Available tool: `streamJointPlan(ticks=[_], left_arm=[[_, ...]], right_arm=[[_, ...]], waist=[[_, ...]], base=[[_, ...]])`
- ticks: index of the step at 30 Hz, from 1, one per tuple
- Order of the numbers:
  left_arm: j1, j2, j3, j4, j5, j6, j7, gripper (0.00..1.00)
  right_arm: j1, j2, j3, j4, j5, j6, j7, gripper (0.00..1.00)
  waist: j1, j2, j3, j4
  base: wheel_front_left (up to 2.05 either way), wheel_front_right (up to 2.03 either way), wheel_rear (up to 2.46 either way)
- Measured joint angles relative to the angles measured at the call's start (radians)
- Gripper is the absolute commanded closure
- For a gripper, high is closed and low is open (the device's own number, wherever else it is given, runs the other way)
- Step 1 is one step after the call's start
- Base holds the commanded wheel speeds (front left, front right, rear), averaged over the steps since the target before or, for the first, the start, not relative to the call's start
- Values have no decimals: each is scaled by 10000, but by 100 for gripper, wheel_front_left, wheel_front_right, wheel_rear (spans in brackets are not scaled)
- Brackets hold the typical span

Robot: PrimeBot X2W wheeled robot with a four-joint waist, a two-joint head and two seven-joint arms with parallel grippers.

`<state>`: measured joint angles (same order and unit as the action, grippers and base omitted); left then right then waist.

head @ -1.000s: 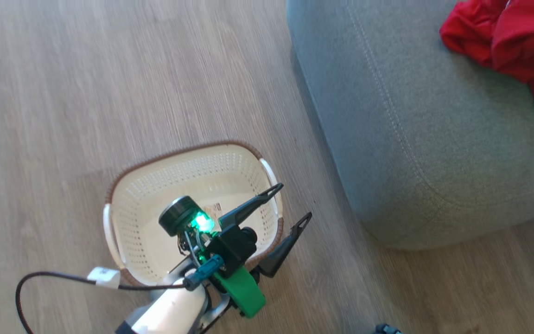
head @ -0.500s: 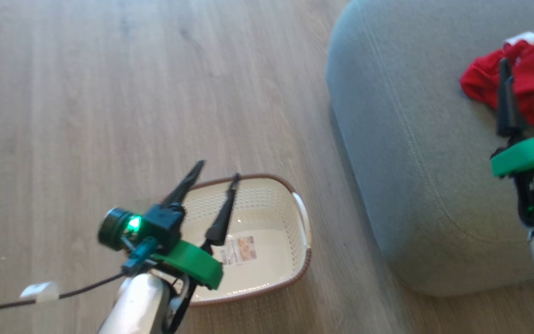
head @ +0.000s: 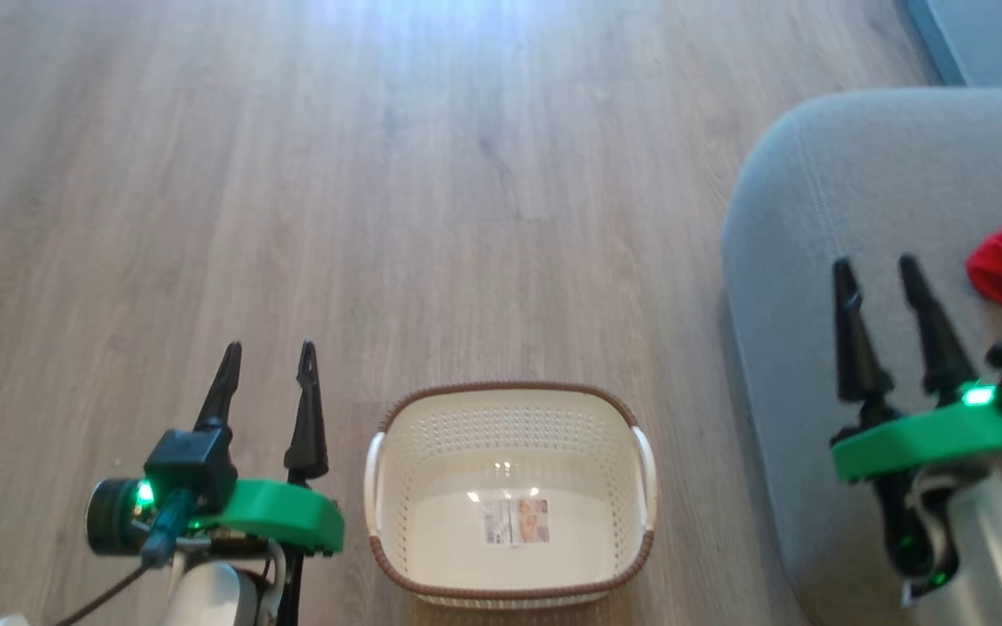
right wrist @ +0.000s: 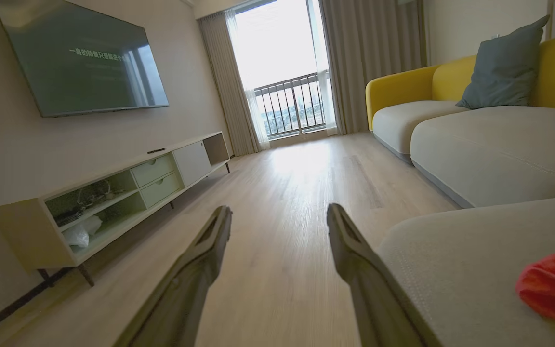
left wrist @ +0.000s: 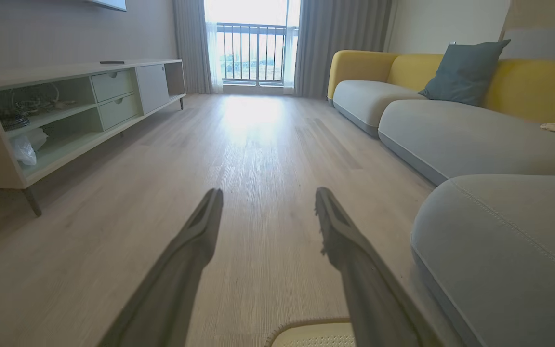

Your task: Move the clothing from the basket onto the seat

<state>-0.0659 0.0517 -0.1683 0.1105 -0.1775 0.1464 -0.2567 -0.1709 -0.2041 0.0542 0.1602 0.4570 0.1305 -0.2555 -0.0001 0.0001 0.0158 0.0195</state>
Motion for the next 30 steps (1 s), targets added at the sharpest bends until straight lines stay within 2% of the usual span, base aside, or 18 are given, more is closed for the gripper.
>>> streamJointPlan(ticks=[4, 10, 12, 16, 20, 30], left_arm=[[332, -4, 61, 40, 17, 167, 0, 0], [613, -2, 25, 167, 71, 159, -2, 0], [715, -4, 6, 407, -320, 50, 0, 0], [871, -2, 35, 443, -311, -42, 0, 0], [879, -2, 35, 706, -94, -286, 0, 0], [879, -2, 117, 717, -430, -917, 0, 0]], right_arm=[[623, 489, -19, -107, -182, 0, 0, 0], [1292, 857, -119, -21, -539, 0, 2, 0], [1528, 932, -119, 54, -698, 0, 2, 0], [1861, 1141, -134, 157, -805, 0, 2, 0], [1865, 1187, -144, 384, -1009, 0, 2, 0], [1864, 1336, -142, 397, -1057, 0, 2, 0]], waist=[[0, 0, -244, 379], [0, 0, -435, 682], [0, 0, -471, 733], [0, 0, -477, 801], [0, 0, -466, 827], [0, 0, -428, 757]], base=[[0, 0, 0], [0, 0, 0], [0, 0, 0], [0, 0, 0], [0, 0, 0], [0, 0, 0]])
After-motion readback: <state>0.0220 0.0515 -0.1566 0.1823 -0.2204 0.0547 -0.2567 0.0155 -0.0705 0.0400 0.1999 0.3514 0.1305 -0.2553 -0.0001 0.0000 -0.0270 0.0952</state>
